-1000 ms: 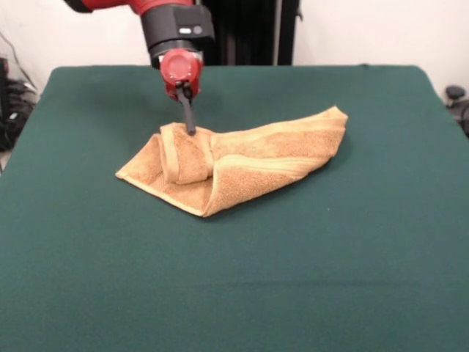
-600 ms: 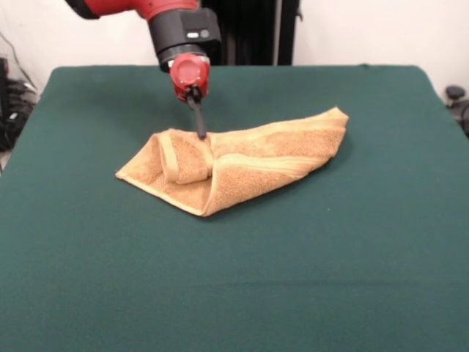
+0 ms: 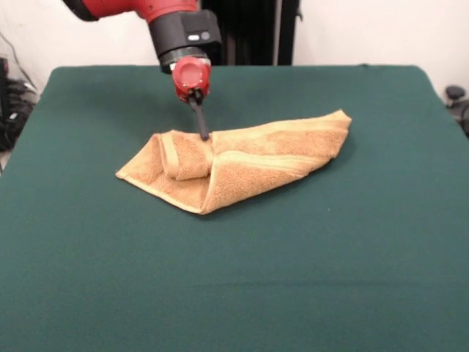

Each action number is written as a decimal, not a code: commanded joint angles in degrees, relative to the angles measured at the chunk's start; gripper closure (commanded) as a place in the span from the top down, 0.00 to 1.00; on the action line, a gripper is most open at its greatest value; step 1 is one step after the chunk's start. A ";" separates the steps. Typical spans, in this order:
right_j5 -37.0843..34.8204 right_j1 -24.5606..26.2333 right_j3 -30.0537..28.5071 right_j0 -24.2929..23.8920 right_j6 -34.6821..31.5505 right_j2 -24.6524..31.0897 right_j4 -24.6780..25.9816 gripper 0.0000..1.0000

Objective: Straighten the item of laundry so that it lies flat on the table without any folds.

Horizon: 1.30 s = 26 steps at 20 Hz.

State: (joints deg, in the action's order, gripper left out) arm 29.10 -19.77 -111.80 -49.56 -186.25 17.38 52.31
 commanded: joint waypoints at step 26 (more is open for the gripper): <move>-55.39 -11.95 -8.89 -6.69 16.40 14.42 -9.57 0.00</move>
State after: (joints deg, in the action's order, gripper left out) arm -16.08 -30.68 -120.01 -58.87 -186.25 26.22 46.45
